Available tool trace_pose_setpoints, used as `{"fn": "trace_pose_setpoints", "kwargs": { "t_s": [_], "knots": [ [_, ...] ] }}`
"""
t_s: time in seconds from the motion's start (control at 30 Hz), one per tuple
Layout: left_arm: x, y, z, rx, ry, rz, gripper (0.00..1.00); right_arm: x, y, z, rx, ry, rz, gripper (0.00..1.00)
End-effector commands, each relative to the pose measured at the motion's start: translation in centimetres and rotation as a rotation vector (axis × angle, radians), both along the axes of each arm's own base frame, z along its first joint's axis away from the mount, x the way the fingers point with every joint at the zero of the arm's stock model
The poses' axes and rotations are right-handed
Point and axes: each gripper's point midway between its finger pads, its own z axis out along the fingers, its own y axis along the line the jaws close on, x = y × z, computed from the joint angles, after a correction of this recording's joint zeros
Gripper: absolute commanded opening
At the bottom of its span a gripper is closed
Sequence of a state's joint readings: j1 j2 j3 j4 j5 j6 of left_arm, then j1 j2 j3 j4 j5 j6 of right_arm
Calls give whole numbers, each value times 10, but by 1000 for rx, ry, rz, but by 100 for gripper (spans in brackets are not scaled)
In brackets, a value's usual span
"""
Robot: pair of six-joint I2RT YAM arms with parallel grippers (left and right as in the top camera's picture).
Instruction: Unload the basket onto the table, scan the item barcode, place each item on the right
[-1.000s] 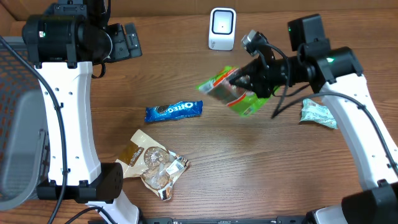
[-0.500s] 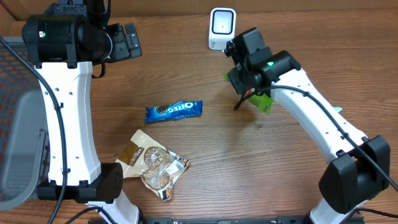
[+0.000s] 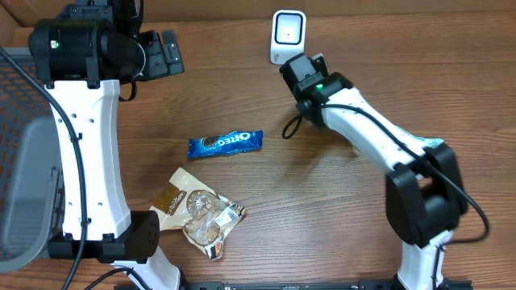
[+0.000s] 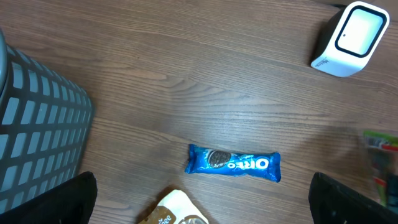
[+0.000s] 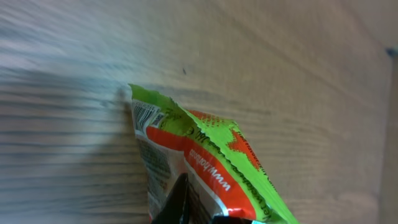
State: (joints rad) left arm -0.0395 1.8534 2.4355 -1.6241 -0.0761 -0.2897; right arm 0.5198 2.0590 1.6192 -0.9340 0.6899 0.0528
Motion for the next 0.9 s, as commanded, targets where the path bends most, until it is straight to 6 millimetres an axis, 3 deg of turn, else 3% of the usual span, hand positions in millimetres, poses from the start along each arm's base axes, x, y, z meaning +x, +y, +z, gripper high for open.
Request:
{"fn": "trace_pose_setpoints", "kwargs": {
  "t_s": [0.0, 0.17, 0.4, 0.43, 0.53, 0.57, 0.73, 0.87],
  "knots": [
    [1, -1, 1, 1, -6, 9, 100, 4, -7, 11, -31, -94, -97, 4],
    [1, -1, 1, 1, -6, 9, 100, -14, 13, -4, 12, -30, -88, 4],
    [1, -1, 1, 1, -6, 9, 100, -40, 63, -21, 131, 77, 10, 4],
    [1, -1, 1, 1, -6, 9, 99, -45, 71, -25, 158, 100, 25, 10],
    [1, -1, 1, 1, -6, 9, 100, -59, 93, -34, 258, 179, 58, 48],
    [1, -1, 1, 1, -6, 9, 100, -62, 100, -36, 293, 204, 66, 53],
    [1, -1, 1, 1, -6, 9, 100, -79, 131, -37, 464, 332, 125, 55],
    [1, -1, 1, 1, -6, 9, 100, -83, 153, -13, 571, 394, 208, 55]
  ]
}}
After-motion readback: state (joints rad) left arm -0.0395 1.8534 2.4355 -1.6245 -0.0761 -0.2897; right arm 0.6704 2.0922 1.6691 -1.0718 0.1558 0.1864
